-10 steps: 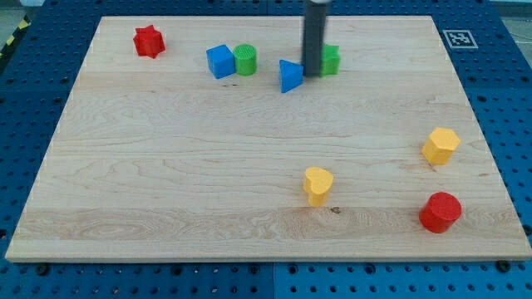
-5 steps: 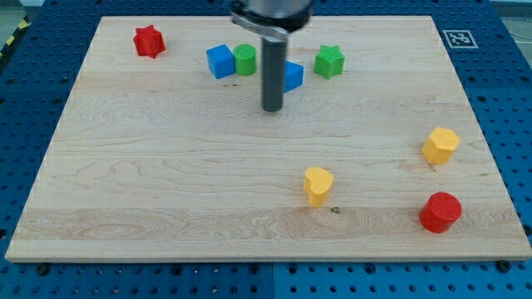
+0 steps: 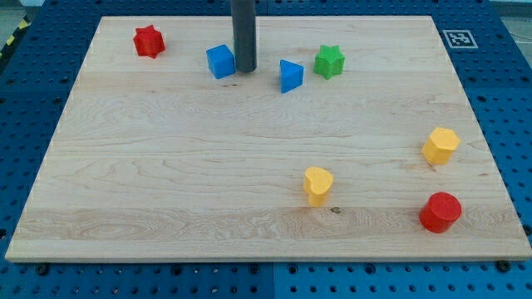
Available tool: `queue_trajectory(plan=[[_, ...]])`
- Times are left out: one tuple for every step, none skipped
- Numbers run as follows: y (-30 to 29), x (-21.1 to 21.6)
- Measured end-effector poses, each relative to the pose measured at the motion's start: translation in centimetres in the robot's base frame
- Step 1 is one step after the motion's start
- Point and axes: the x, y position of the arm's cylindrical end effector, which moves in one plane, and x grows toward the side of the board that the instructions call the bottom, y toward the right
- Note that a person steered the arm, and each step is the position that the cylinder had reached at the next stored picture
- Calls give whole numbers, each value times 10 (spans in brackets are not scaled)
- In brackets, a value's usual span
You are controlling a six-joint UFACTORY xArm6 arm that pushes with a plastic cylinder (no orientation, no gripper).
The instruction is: Locate the green circle vertically above the blue triangle
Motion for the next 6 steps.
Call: queue_trajectory(plan=[[-14,-30],[-10,-58],[-6,-62],[-34,-65],[-50,-84],[-44,-94]])
